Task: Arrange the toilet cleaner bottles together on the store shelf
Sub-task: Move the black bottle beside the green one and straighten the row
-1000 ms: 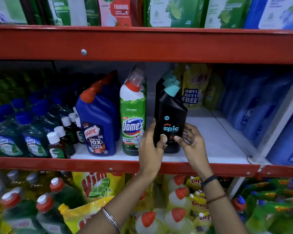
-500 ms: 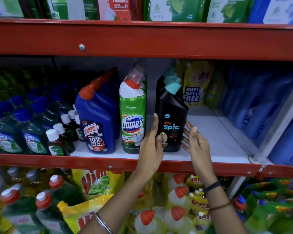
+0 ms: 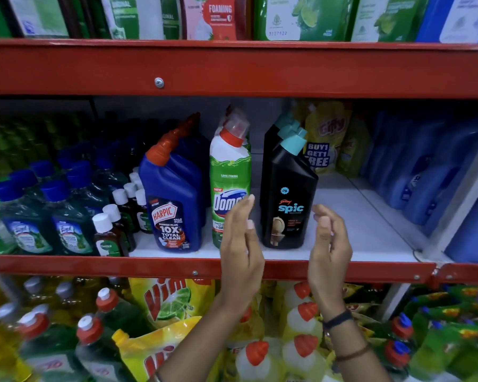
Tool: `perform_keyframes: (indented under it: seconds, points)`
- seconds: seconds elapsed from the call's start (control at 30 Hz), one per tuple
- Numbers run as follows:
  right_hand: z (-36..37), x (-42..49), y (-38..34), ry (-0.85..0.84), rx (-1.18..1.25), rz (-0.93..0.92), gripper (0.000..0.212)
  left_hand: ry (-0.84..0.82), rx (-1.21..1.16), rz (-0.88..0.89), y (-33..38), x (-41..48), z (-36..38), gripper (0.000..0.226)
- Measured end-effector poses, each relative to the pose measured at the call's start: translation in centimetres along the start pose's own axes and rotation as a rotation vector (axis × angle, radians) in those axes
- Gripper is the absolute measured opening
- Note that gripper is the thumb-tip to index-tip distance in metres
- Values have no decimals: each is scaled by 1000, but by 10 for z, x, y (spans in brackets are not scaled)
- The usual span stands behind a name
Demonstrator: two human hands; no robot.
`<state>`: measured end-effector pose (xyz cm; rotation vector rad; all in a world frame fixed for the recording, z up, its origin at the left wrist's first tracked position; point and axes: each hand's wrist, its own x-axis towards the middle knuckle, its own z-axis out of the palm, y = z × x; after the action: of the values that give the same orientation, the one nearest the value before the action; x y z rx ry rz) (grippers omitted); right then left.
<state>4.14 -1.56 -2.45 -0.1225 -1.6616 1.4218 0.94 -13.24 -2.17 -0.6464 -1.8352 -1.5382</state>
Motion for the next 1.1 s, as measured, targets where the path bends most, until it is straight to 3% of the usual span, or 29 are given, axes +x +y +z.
perform_keyframes:
  seconds: [0.13, 0.27, 0.37, 0.47, 0.6, 0.9, 1.1]
  points:
    - [35, -29, -9, -228, 86, 5, 59, 79, 3, -70, -16, 6, -23, 42]
    - [67, -36, -8, -415, 89, 142, 81, 14, -36, -160, -26, 12, -32, 40]
    - [77, -34, -8, -403, 123, 180, 93, -72, -76, -258, -33, 14, -34, 42]
    - [80, -32, -10, -387, 155, 205, 70, -106, -105, -306, -37, 15, -36, 62]
    - [82, -28, -8, -362, 148, 218, 61, -117, -141, -333, -38, 16, -36, 80]
    - [80, -23, -4, -345, 151, 199, 62, -130, -146, -338, -36, 16, -37, 77]
    - [82, -30, -10, -317, 125, 156, 52, -144, -132, -314, -37, 14, -44, 74]
